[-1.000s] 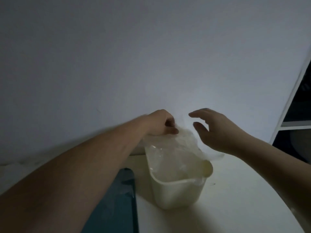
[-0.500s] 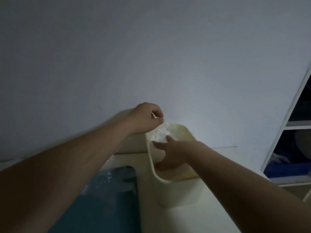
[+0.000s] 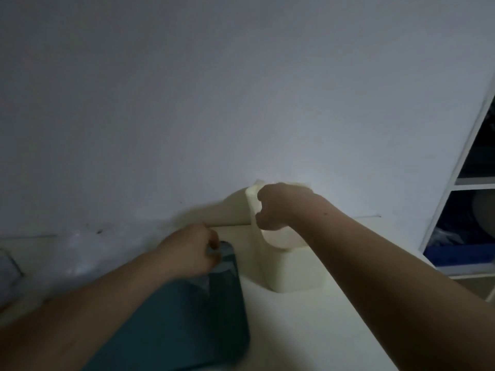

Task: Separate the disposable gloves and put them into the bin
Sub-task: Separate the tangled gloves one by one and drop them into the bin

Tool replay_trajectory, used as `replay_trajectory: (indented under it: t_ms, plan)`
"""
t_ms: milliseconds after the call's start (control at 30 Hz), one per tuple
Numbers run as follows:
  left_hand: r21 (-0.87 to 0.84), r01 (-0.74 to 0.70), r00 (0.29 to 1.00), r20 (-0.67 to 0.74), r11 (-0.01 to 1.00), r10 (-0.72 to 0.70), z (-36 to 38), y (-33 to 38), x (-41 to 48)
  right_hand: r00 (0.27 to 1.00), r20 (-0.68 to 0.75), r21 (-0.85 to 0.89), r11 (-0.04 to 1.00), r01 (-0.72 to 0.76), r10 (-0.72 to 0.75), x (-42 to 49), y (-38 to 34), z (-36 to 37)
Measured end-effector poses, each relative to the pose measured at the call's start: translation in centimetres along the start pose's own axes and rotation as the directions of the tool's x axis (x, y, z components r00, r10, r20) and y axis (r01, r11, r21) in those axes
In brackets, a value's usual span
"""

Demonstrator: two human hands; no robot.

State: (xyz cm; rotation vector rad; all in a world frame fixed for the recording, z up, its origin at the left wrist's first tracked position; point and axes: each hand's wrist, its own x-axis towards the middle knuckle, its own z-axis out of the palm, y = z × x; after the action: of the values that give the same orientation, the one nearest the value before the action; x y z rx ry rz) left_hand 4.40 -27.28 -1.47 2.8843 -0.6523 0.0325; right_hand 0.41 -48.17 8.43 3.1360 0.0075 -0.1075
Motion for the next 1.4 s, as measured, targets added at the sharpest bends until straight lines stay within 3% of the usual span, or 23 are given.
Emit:
replay_trajectory:
  t_ms: [67, 167, 233, 300, 367, 500, 567, 633, 700, 767, 867, 933, 1067, 1133, 1267, 1400]
  plan:
    - [0.034, 0.049, 0.995, 0.085, 0.998, -0.052, 2.3, -1.2, -2.3, 0.99, -0.137, -0.047, 0.998, 0.036, -0.043, -1.9, -2.1, -0.3]
    - [-0.047, 0.025, 1.0, 0.01, 0.999, -0.025, 4.5, -2.9, -4.9, 0.937, -0.305, 0.041, 0.98, 0.194, -0.172, -3.3, -5.0, 0.3]
    - [-0.112, 0.025, 0.999, -0.031, 0.993, -0.029, 4.8, -4.1, -6.4, 0.928, -0.273, 0.232, 0.919, 0.318, -0.253, -3.6, -7.2, 1.8]
    - [-0.147, 0.041, 0.997, -0.061, 0.988, -0.05, 5.0, -4.9, -7.3, 0.935, -0.16, 0.382, 0.854, 0.353, -0.316, -3.4, -8.3, 4.0]
    - [-0.203, 0.057, 0.994, -0.075, 0.978, -0.073, 5.0, -5.9, -7.8, 0.934, -0.059, 0.429, 0.836, 0.341, -0.351, -3.2, -8.9, 6.3]
    - [-0.465, 0.1, 0.981, -0.1, 0.88, -0.164, 3.3, -7.7, -8.5, 0.852, -0.039, 0.506, 0.725, 0.467, -0.521, -3.0, -10.6, 9.0]
    - [-0.618, 0.09, 0.982, -0.074, 0.781, -0.172, 2.0, -7.1, -8.5, 0.877, -0.098, 0.434, 0.773, 0.463, -0.47, -2.4, -11.2, 9.5]
    - [-0.745, 0.067, 0.984, -0.059, 0.664, -0.166, 0.8, -6.7, -8.5, 0.927, -0.167, 0.5, 0.781, 0.373, -0.335, -1.4, -11.8, 9.9]
    - [-0.827, 0.024, 0.984, -0.079, 0.562, -0.159, -0.5, -6.4, -8.6, 0.945, -0.241, 0.689, 0.647, 0.326, -0.22, -0.8, -11.9, 10.1]
    - [-0.877, -0.001, 0.981, -0.095, 0.48, -0.171, -1.7, -6.5, -8.6, 0.961, -0.253, 0.855, 0.439, 0.275, -0.111, -0.3, -11.9, 10.0]
    - [-0.89, 0.029, 0.959, -0.103, 0.454, -0.263, -2.6, -7.9, -8.3, 0.993, -0.12, 0.992, 0.026, 0.12, 0.01, 0.4, -12.4, 9.6]
    - [-0.931, 0.039, 0.951, -0.076, 0.363, -0.298, -2.5, -8.5, -7.7, 0.998, -0.014, 0.98, -0.197, 0.026, 0.063, 1.5, -13.0, 9.9]
    - [-0.982, 0.021, 0.939, -0.045, 0.188, -0.341, -2.3, -8.5, -6.9, 0.985, 0.093, 0.855, -0.495, -0.154, -0.145, 3.2, -14.5, 10.2]
    - [-0.982, -0.001, 0.928, -0.073, 0.191, -0.367, -2.6, -8.7, -6.6, 0.972, 0.119, 0.843, -0.497, -0.206, -0.202, 4.1, -15.0, 10.4]
    - [-0.994, -0.042, 0.897, -0.08, 0.096, -0.434, -4.0, -10.1, -6.7, 0.987, 0.123, 0.892, -0.424, -0.154, -0.098, 6.0, -14.6, 11.8]
    - [-0.994, -0.091, 0.874, -0.112, 0.068, -0.473, -5.6, -11.6, -7.0, 0.987, 0.095, 0.95, -0.309, -0.051, 0.127, 6.6, -14.7, 13.0]
